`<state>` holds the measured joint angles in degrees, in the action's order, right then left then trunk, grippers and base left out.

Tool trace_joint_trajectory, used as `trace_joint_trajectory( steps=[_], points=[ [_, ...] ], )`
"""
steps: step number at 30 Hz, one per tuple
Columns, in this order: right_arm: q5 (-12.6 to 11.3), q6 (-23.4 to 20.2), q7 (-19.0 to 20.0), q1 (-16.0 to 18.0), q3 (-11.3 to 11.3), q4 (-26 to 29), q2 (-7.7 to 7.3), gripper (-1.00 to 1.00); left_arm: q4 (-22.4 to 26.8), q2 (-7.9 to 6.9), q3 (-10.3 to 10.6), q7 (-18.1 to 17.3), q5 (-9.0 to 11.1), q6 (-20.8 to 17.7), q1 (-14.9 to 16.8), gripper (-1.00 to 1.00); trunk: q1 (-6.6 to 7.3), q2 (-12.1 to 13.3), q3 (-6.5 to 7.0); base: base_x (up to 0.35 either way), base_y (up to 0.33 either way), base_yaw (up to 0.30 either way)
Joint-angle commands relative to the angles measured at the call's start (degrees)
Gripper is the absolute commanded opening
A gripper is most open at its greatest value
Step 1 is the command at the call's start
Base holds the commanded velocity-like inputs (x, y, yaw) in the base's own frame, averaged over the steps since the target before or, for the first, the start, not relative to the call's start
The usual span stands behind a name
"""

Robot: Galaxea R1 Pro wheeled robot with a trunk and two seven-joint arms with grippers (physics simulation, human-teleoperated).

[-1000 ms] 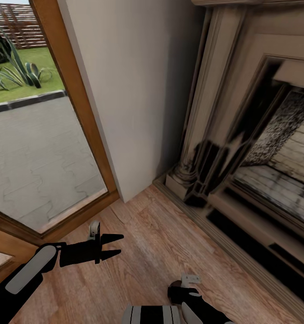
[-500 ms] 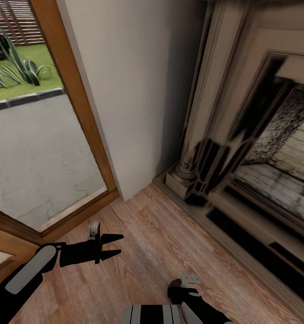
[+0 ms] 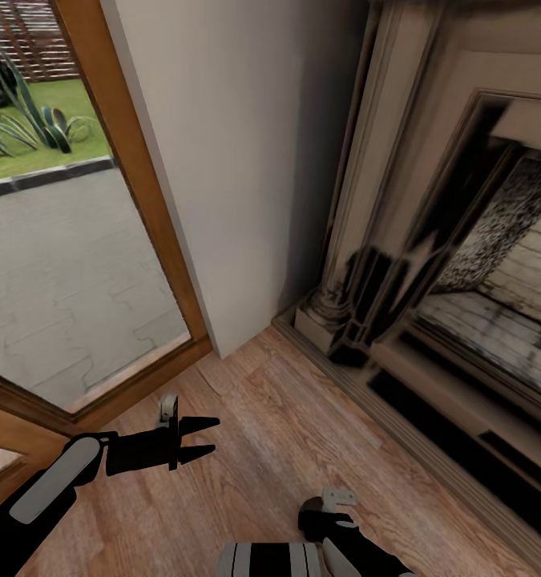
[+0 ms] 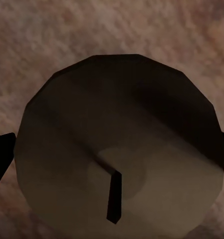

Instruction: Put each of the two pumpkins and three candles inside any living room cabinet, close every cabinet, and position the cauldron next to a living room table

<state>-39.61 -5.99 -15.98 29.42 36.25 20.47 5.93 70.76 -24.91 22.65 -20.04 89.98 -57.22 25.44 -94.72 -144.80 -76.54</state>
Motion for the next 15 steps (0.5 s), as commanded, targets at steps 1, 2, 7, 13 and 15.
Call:
trace_joint_trajectory(
  steps=[1, 2, 7, 13, 15],
  points=[
    [-0.55, -0.25, -0.46, 0.02, 0.49, 0.1, -0.06, -1.0, -0.05, -0.05, 0.11, -0.5, -0.33, 0.01, 0.05, 1.0, 0.01, -0.02, -0.04, 0.0, 0.0, 0.0],
    [-0.55, -0.25, -0.46, 0.02, 0.49, 0.1, -0.05, -1.0, -0.07, -0.05, 0.11, -0.51, -0.34, 0.01, 0.05, 1.0, 0.01, -0.02, -0.04, 0.0, 0.0, 0.0],
    [-0.55, -0.25, -0.46, 0.02, 0.49, 0.1, -0.06, -1.0, -0.16, -0.05, 0.11, -0.51, -0.33, 0.01, 0.05, 1.0, 0.01, -0.02, -0.04, 0.0, 0.0, 0.0],
    [-0.55, -0.25, -0.46, 0.02, 0.49, 0.1, -0.08, -1.0, -0.18, -0.04, 0.11, -0.5, -0.33, 0.01, 0.05, 1.0, 0.01, -0.02, -0.04, 0.0, 0.0, 0.0],
    [-0.55, -0.25, -0.46, 0.02, 0.49, 0.1, -0.07, -1.0, -0.18, -0.01, 0.11, -0.51, -0.33, 0.01, 0.05, 1.0, 0.01, -0.02, -0.04, 0.0, 0.0, 0.0]
  ],
)
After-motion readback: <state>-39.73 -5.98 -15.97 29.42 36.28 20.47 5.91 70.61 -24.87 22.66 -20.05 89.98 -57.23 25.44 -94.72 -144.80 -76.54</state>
